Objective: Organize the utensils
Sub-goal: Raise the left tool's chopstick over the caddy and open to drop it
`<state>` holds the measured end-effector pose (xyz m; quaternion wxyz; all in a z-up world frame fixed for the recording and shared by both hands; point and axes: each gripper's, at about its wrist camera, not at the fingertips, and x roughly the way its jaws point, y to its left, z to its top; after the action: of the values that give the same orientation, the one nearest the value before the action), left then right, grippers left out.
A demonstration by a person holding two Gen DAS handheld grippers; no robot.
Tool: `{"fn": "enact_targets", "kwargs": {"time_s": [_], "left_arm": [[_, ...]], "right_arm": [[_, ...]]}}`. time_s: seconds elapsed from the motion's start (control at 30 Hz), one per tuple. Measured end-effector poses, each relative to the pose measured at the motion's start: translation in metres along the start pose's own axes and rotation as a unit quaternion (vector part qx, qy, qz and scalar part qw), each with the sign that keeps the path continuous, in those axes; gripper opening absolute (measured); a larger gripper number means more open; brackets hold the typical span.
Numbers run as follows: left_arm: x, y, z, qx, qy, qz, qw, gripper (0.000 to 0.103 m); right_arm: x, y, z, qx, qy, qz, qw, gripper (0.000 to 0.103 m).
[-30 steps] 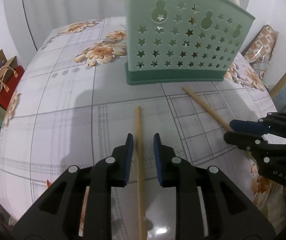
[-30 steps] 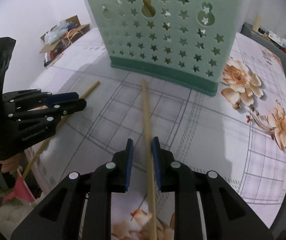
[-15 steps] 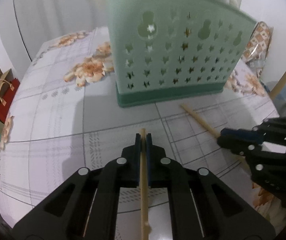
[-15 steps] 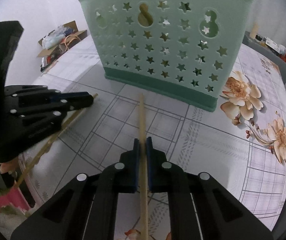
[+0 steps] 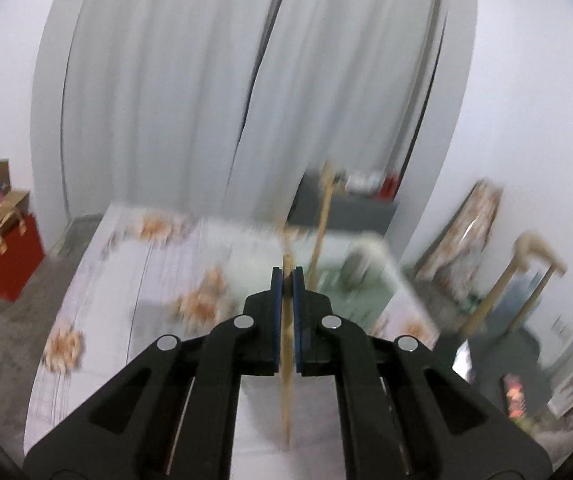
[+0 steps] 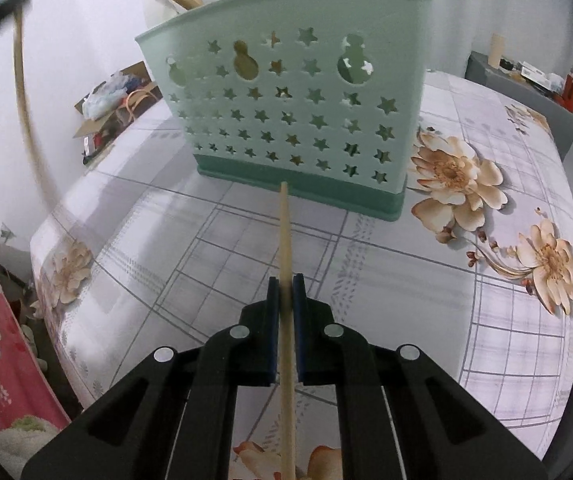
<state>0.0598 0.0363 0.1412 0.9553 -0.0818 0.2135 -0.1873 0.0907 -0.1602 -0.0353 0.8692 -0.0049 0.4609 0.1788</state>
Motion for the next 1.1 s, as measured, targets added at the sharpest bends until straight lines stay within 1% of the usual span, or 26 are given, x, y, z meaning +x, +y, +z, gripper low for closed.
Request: {"fn": "enact_targets", "kwargs": {"time_s": [0.1,0.2,0.27,0.33,0.43,0.6,0.67,0.8,0.87,0.93,1.1], "left_arm": [[-0.016,-0.013,0.033,0.008,-0.054,-0.03,0.998,0.003],[-0.019,-0.026,0.06,0.011,-0.084,-0.065,0.9943,0.003],[-0.017,-0.033,0.075,0.017,-0.098,-0.075,0.9922,0.003],[-0.012,-0.041,0.086,0.03,-0.111,-0.068,0.991,0.003],[0.003,-0.046,0.101,0.033,-0.114,-0.071,0.9904,0.003],[0.028,-0.051,0.116,0.04,-0.123,-0.057,0.99,0.003],[0.039,-0.05,0.114,0.042,-0.124,-0.043,0.9905,0.003],[0.062,-0.045,0.102,0.035,-0.118,-0.034,0.9918,0.003],[0.076,-0.041,0.088,0.036,-0.118,-0.021,0.9921,0.003],[0.092,-0.036,0.076,0.024,-0.106,-0.023,0.9938,0.003],[0.113,-0.018,0.05,-0.005,-0.076,-0.028,0.9967,0.004]], "right_arm": [[0.0,-0.001,-0.001,0.004,0.0,0.001,1.0,0.007],[-0.001,-0.001,-0.002,0.006,-0.001,0.0,1.0,0.007],[-0.002,-0.002,-0.002,0.006,-0.002,0.0,1.0,0.007],[-0.002,-0.003,-0.002,0.008,-0.002,0.001,1.0,0.007],[-0.002,-0.006,-0.002,0.01,-0.001,0.002,1.0,0.007],[-0.001,-0.01,-0.002,0.016,0.0,0.003,1.0,0.007],[-0.001,-0.011,-0.001,0.018,0.0,0.004,1.0,0.007],[0.0,-0.012,-0.001,0.02,0.002,0.006,1.0,0.007],[0.001,-0.011,-0.001,0.021,0.003,0.008,1.0,0.007],[0.0,-0.011,0.0,0.022,0.003,0.008,1.0,0.007],[0.0,-0.013,0.002,0.026,0.002,0.016,1.0,0.007]]}}
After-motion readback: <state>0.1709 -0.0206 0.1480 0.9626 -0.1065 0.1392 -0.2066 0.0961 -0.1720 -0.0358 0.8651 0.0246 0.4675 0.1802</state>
